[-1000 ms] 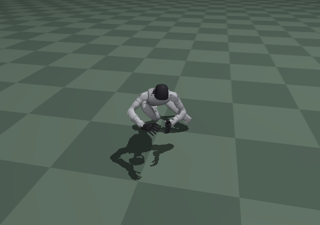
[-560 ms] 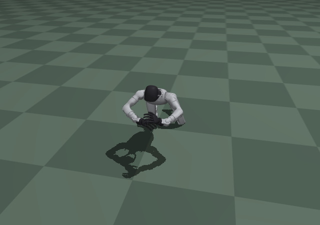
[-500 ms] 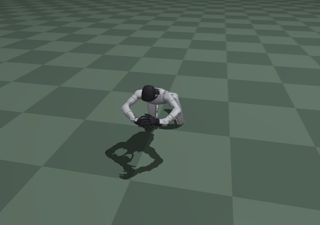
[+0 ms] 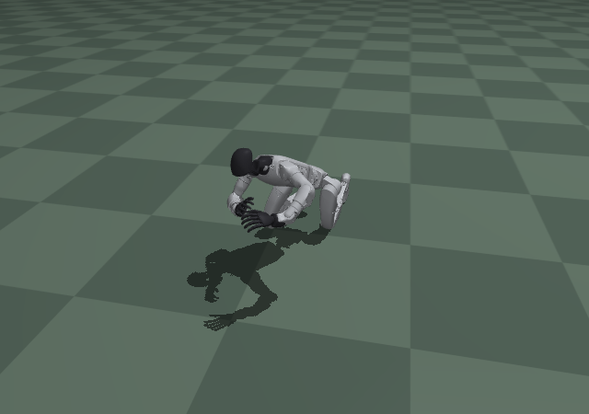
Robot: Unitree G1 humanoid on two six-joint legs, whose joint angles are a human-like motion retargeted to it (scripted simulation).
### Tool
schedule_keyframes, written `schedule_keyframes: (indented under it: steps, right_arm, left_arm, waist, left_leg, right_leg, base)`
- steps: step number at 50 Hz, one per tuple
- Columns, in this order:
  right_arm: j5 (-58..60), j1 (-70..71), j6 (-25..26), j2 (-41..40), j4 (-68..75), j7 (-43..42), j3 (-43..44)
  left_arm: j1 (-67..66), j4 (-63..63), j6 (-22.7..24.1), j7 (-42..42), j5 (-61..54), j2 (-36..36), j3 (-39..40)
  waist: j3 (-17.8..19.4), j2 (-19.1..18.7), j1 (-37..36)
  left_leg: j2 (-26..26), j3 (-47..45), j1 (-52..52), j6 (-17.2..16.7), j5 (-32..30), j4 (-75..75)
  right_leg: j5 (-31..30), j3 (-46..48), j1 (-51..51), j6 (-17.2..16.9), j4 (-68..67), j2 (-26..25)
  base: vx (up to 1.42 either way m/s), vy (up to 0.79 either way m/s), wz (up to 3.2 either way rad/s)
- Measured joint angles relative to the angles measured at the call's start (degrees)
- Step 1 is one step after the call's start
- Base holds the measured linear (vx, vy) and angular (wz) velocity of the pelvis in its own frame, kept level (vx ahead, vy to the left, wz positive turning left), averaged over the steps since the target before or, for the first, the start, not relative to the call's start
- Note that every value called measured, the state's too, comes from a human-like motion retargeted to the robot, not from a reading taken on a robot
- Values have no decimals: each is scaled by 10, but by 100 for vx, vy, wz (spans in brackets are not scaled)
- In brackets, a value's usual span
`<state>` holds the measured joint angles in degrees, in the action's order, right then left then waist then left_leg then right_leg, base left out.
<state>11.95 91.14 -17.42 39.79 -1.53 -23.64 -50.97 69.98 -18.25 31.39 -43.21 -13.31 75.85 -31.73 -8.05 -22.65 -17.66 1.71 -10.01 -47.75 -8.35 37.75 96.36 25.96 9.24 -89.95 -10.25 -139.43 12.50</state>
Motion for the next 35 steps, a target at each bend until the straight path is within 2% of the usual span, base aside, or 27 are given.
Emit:
schedule_keyframes:
  steps: [6, 12, 17, 21, 25, 28, 30, 35]
  right_arm:
    - [-5, -111, -30, 23, -105, 6, 31]
    - [-12, -185, -66, 54, -186, -6, 64]
    - [-7, -181, -96, 87, -195, -33, 94]
    - [-1, -104, -110, 117, -157, -61, 86]
    - [-9, 49, -116, 148, -68, -90, 21]
    - [-38, 185, -121, 157, 19, -91, -65]
    - [-69, 274, -123, 157, 76, -79, -133]
    - [-166, 439, -120, 146, 192, -5, -292]
  left_arm:
    - [-147, 61, -10, -17, 41, -43, 84]
    - [-202, 130, -25, -53, 133, -86, 118]
    - [-172, 176, -32, -80, 225, -113, 85]
    - [-115, 197, -31, -90, 280, -124, 16]
    - [-36, 201, -21, -97, 304, -140, -84]
    - [12, 196, -11, -97, 293, -166, -152]
    - [34, 192, -4, -96, 278, -192, -188]
    - [48, 191, 10, -91, 209, -274, -233]
  waist:
    - [-37, -24, -58]
    - [-59, -30, -78]
    - [-66, -14, -65]
    - [-68, 14, -38]
    - [-66, 54, -1]
    - [-65, 89, 29]
    - [-63, 113, 46]
    - [-59, 156, 79]
  left_leg:
    - [-12, -1, 58, 36, 27, -59]
    - [-14, -5, 117, 64, 48, -121]
    - [-7, -5, 146, 64, 38, -161]
    - [5, -9, 149, 50, 13, -176]
    - [19, -16, 141, 27, -30, -181]
    - [33, -25, 126, 12, -70, -169]
    - [48, -34, 113, 3, -96, -151]
    - [114, -57, 65, 12, -124, -47]
  right_leg:
    - [32, -15, 14, 15, -11, 43]
    - [66, -17, 58, 25, -9, 110]
    - [86, 1, 106, 14, 18, 148]
    - [88, 20, 146, -4, 58, 148]
    - [73, 29, 186, -30, 120, 125]
    - [52, 28, 217, -46, 175, 99]
    - [38, 30, 239, -47, 209, 82]
    - [1, 34, 294, -47, 274, 12]
  base:
    - [18, 19, -58]
    - [20, 13, 7]
    - [21, 2, 63]
    - [24, -6, 111]
    - [27, -11, 164]
    - [28, -16, 194]
    - [27, -20, 192]
    - [25, -22, 182]
